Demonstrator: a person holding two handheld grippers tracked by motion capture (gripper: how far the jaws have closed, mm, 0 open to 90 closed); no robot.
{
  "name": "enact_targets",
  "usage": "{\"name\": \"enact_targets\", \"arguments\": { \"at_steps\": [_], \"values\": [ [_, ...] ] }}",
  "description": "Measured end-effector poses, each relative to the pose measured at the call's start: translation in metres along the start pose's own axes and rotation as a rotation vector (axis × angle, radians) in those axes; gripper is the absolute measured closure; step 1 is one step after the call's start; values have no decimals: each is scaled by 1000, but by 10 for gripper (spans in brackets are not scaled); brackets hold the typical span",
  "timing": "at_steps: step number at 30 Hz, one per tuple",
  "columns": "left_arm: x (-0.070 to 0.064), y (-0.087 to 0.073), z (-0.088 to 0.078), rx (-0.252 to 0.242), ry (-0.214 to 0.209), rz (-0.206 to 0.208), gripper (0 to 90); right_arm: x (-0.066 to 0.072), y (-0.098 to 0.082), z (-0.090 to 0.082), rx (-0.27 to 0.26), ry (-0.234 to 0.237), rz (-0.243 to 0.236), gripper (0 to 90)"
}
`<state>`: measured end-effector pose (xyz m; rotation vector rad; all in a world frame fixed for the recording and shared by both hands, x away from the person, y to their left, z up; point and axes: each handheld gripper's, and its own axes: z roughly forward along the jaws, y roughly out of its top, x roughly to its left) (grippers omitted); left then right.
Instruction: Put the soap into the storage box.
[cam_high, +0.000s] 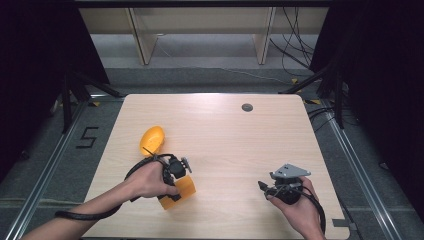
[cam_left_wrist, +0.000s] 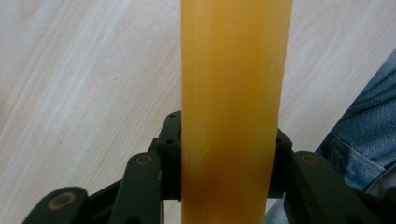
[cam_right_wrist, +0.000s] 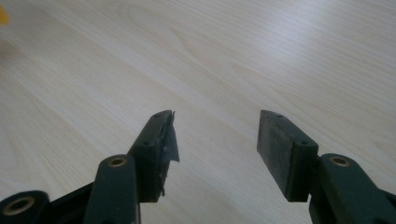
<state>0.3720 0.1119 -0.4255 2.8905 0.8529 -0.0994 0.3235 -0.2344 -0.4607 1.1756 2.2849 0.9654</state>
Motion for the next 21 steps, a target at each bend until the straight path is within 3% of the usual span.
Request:
{"name": "enact_targets", "arguments": {
  "at_steps": [3,7,9,10,14,21],
  "values": [
    [4,-1,-1,-3,2,-26,604,1,1,-2,0,1,20,464],
    [9,-3,-3,-3,4,-51,604,-1,0,-1,-19,-5,0,464],
    [12,-4,-5,-6,12,-84,604,-2,1,0,-28,1,-11,464],
    [12,-5,-6,-5,7,-132,604,-1,1,-2,-24,-8,10,464],
    [16,-7,-9,-17,9,-168,605,0,2,-3,-18,-10,28,464],
    [24,-10,-16,-45,20,-211,605,-2,2,-4,-40,-22,14,464]
  ]
}}
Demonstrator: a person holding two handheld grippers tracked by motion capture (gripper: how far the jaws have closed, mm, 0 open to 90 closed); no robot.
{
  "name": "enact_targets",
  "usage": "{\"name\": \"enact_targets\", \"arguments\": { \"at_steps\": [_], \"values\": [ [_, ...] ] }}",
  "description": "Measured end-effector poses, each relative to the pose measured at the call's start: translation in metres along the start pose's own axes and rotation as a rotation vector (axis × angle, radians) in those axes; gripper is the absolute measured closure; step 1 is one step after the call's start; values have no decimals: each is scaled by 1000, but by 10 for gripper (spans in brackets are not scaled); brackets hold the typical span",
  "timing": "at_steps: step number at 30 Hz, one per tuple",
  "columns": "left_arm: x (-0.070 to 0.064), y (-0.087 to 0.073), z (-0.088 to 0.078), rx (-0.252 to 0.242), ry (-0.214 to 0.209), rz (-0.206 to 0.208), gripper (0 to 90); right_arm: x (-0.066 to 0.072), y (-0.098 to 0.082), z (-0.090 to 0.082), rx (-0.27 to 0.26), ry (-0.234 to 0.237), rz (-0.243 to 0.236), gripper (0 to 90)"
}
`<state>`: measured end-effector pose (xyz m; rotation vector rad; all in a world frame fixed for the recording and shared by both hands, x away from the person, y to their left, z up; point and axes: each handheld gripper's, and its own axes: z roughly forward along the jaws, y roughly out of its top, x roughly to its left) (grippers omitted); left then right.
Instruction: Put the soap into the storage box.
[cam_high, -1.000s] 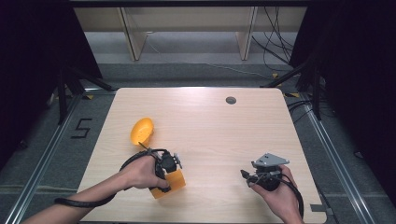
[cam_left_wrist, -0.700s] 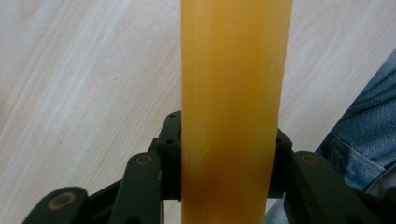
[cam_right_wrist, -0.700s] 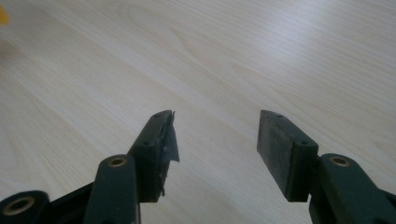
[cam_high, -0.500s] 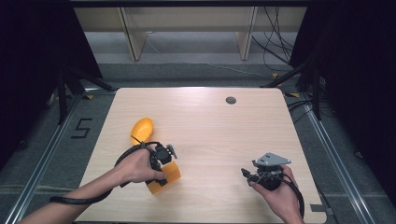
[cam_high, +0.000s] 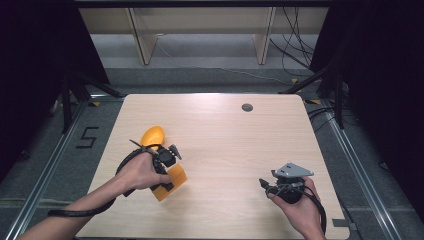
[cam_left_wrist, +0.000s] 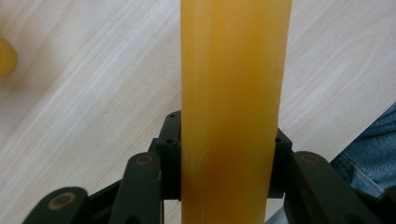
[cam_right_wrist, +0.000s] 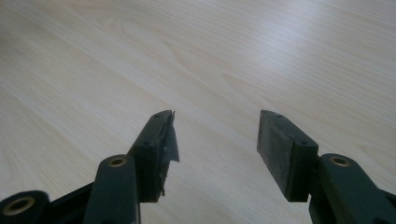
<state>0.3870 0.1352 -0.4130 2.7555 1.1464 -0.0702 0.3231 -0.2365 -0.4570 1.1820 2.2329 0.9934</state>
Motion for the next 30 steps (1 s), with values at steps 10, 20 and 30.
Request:
{"name": "enact_targets", "arguments": {
  "at_steps": [10,20,30],
  "values": [
    [13,0,-12,-33,2,-42,605,-1,2,-4,-42,-18,17,468],
    [25,-1,-14,-32,12,-116,605,-1,2,-4,-45,-27,20,467],
    [38,-1,-16,-25,19,-145,605,-1,1,-3,-39,-14,22,467]
  ]
}}
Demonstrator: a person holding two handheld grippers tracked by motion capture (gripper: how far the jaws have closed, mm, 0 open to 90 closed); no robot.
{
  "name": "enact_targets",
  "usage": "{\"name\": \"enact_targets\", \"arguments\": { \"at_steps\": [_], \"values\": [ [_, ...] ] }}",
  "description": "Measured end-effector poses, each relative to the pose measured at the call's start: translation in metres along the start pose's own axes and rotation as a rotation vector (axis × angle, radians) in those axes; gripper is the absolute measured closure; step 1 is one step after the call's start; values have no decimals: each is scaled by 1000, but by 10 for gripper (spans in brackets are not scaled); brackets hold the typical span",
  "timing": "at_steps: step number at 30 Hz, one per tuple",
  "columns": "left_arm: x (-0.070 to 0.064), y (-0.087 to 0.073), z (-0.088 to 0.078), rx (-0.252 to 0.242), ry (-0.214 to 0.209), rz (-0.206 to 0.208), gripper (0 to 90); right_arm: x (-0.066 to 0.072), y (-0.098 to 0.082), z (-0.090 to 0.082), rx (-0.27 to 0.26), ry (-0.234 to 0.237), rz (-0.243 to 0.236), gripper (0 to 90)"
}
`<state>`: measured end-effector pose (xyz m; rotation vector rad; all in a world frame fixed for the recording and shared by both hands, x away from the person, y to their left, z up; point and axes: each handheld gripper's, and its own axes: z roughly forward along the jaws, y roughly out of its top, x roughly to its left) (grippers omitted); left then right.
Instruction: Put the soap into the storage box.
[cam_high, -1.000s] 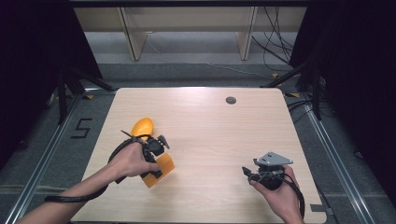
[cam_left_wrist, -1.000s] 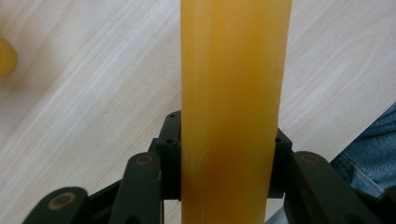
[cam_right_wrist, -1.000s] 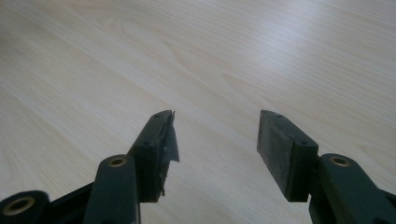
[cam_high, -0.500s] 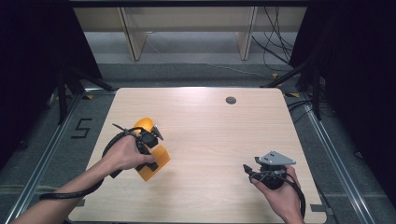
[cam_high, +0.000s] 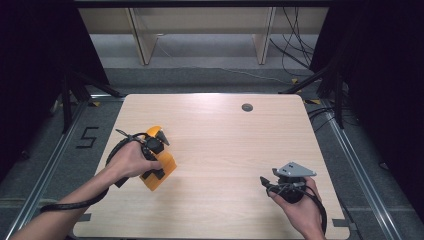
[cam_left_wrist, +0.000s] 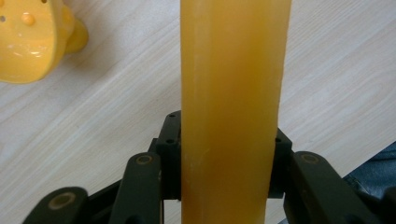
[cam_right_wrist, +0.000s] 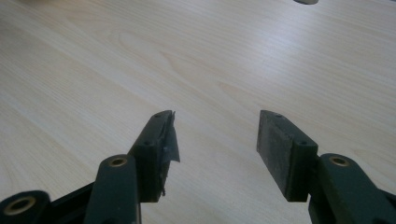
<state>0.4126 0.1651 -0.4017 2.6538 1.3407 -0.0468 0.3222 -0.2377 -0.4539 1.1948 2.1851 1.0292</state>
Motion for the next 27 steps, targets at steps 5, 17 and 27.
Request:
{"name": "enact_targets", "arguments": {
  "at_steps": [5,17,27],
  "values": [
    [5,0,-2,6,1,-7,605,1,1,-1,0,-1,16,467],
    [16,2,-4,12,8,-34,605,0,1,-1,-6,-12,2,467],
    [25,3,-8,11,5,-77,605,-1,0,0,-9,-15,-12,467]
  ]
}}
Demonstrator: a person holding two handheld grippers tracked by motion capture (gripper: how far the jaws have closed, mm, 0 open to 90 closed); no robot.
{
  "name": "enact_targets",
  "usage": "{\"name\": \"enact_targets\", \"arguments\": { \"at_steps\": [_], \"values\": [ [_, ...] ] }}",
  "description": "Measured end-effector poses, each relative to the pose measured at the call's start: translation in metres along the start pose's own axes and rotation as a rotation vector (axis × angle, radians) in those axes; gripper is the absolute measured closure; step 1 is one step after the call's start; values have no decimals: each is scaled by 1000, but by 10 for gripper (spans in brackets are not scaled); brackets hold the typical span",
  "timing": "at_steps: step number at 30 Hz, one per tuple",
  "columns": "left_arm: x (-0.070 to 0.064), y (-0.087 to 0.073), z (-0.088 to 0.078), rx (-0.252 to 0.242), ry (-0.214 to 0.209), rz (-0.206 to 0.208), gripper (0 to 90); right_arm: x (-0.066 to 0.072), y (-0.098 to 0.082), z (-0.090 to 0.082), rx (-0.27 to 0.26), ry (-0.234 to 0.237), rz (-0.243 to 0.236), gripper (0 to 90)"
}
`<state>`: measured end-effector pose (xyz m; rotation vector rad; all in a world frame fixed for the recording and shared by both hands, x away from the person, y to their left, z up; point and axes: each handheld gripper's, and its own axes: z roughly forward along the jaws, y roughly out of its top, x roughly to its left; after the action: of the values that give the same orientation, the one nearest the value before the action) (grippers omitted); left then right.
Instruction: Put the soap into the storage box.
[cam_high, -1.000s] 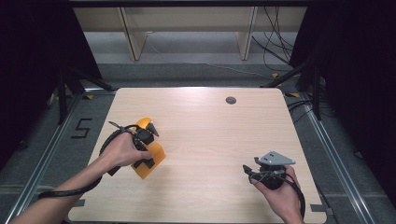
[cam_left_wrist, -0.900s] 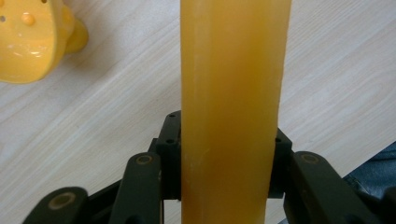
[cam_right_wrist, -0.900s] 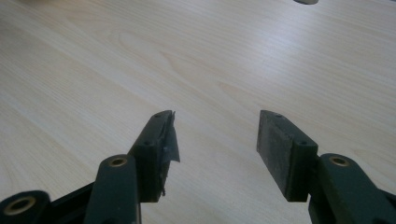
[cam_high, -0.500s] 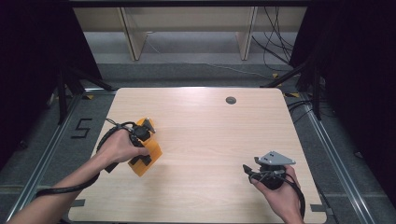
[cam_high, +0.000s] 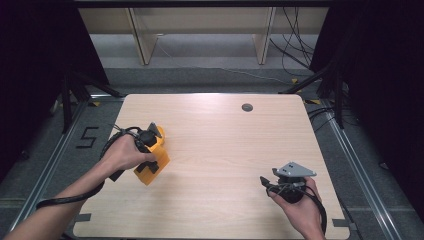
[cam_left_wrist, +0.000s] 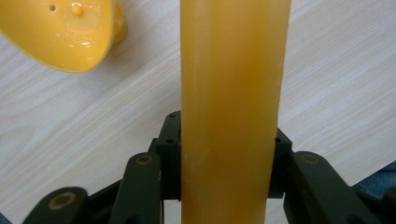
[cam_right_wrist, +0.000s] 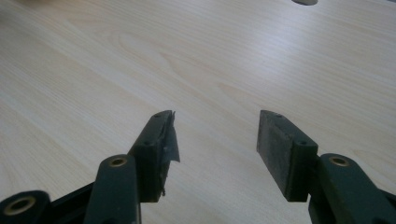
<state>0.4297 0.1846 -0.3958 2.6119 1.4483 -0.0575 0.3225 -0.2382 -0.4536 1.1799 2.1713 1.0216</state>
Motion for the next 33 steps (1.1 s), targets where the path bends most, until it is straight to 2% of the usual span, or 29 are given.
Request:
{"name": "enact_targets", "arguments": {
  "at_steps": [1,4,10,11,13,17,21,24,29,31,33],
  "values": [
    [0,0,0,-7,3,-6,605,1,1,0,3,2,15,467],
    [3,0,-1,-19,1,-14,605,1,1,0,2,2,14,467],
    [8,1,-3,-6,1,-30,605,1,0,0,3,2,16,467],
    [9,1,-2,-19,4,-41,605,1,1,-1,4,2,18,467],
    [10,1,-4,-6,10,-47,605,1,1,0,2,2,15,467],
    [12,2,-4,-20,6,-66,605,0,0,0,0,0,0,467],
    [16,3,-7,1,-2,-63,605,0,0,0,1,-1,1,467],
    [18,3,-8,-18,-5,-78,605,0,0,0,10,2,0,467],
    [22,6,-12,-6,-9,-92,605,0,0,0,11,2,-1,467],
    [23,6,-12,-26,-9,-102,605,0,0,0,12,6,0,466],
    [25,7,-13,-17,-11,-103,605,1,0,0,18,17,7,466]
  ]
}}
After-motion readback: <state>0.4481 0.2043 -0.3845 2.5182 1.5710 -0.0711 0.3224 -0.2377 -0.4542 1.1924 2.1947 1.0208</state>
